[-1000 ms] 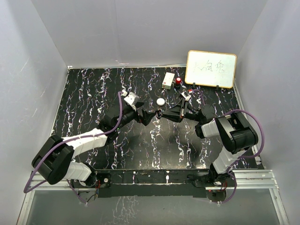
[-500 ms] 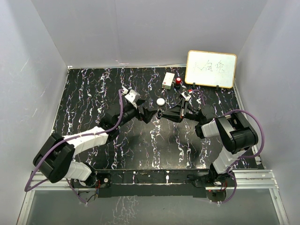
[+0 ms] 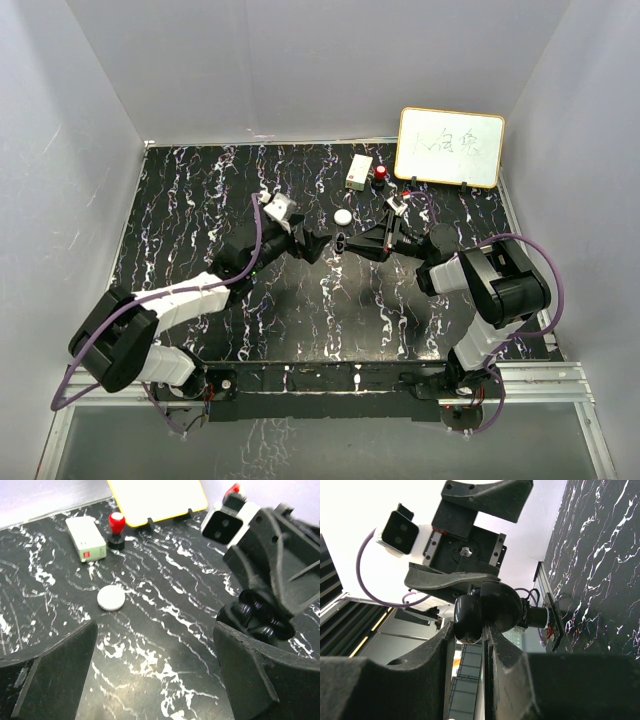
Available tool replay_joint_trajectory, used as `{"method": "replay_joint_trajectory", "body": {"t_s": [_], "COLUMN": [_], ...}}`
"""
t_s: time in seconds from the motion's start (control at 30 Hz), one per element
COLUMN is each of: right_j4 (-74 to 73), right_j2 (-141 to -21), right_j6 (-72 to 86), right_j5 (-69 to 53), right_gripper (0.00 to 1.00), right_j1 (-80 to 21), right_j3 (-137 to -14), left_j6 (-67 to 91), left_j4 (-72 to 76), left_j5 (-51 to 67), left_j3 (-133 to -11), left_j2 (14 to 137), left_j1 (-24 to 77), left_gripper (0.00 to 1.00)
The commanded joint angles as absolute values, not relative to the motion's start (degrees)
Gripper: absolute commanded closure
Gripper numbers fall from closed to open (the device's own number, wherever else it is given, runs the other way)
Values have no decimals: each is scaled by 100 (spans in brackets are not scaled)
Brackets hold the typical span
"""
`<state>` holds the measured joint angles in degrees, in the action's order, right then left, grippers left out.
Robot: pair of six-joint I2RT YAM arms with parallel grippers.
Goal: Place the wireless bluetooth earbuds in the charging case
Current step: Close the charging case.
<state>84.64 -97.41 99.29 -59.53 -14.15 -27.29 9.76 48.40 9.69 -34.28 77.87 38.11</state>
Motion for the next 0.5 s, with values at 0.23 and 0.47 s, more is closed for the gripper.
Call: {"method": "replay_joint_trajectory", "body": {"t_s": [0.23,0.47], "right_j4": [10403,10403], "right_j2": [-9890,-10183], "right_j6": [9965,9943], "right_j5": [-5672,-5529], "right_gripper": [100,100], "right_j1": [-1424,-1433], "right_j3": [-2959,-2987], "left_j6": [513,-160], "left_j4": [5526,6359], "left_j5": [679,-63], "left_j3": [-2399,-2654], "left_j2": [7384,8304], "left_j1": [4359,4925], "left_gripper": [1,1]}}
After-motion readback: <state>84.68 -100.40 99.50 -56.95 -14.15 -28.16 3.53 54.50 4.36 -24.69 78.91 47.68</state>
